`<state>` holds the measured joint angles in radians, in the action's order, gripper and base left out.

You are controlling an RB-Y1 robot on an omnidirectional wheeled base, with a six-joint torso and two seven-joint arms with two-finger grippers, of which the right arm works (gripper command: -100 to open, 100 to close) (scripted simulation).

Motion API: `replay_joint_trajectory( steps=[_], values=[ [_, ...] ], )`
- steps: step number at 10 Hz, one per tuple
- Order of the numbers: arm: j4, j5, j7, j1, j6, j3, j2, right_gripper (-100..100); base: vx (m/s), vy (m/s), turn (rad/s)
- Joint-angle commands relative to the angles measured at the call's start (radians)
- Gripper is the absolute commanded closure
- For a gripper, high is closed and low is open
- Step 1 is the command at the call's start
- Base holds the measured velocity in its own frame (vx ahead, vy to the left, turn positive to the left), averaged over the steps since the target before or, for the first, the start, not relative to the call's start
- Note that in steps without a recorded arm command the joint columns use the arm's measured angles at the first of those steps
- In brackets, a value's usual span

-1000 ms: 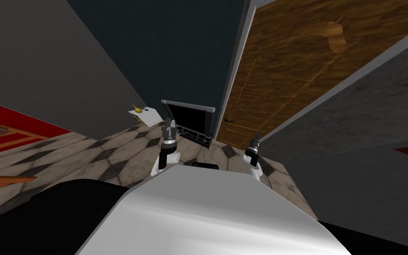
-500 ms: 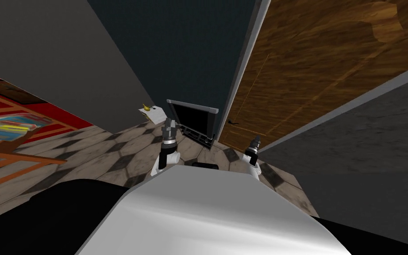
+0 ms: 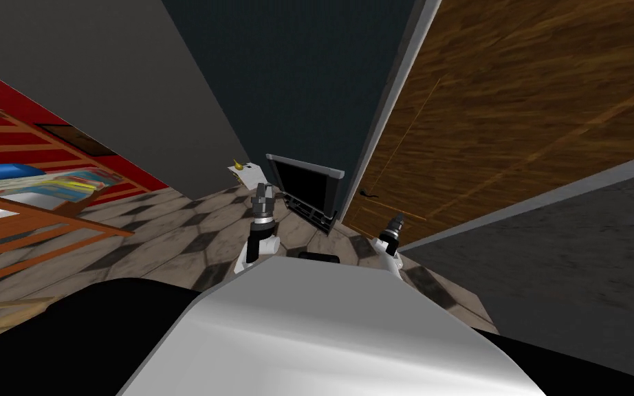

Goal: Pull the door open

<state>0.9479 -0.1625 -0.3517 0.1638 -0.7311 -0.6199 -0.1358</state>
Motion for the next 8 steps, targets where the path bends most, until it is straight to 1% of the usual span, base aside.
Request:
replay_joint_trajectory(
  steps=[1,2,3,4,5,6,7,8],
  values=[
    [-0.032,-0.001,-0.004,0.011,-0.003,-0.01,-0.001,-100,0.046,-0.049,0.055],
    [-0.065,-0.004,-0.009,0.03,-0.011,-0.027,-0.004,-100,0.029,-0.029,0.114],
    [-0.103,-0.006,-0.015,0.05,-0.018,-0.043,-0.006,-100,0.049,-0.051,0.2],
    [-0.112,-0.006,-0.015,0.05,-0.018,-0.043,-0.006,-100,0.039,-0.043,0.09],
    [-0.149,-0.008,-0.02,0.068,-0.025,-0.058,-0.008,-100,0.037,-0.038,0.121],
    [-0.172,-0.009,-0.024,0.086,-0.032,-0.073,-0.01,-100,0.048,-0.055,0.214],
    [-0.186,-0.009,-0.024,0.086,-0.032,-0.073,-0.01,-100,0.042,-0.045,0.075],
    [-0.223,-0.011,-0.029,0.104,-0.038,-0.088,-0.013,-100,0.041,-0.034,0.104]
  ],
)
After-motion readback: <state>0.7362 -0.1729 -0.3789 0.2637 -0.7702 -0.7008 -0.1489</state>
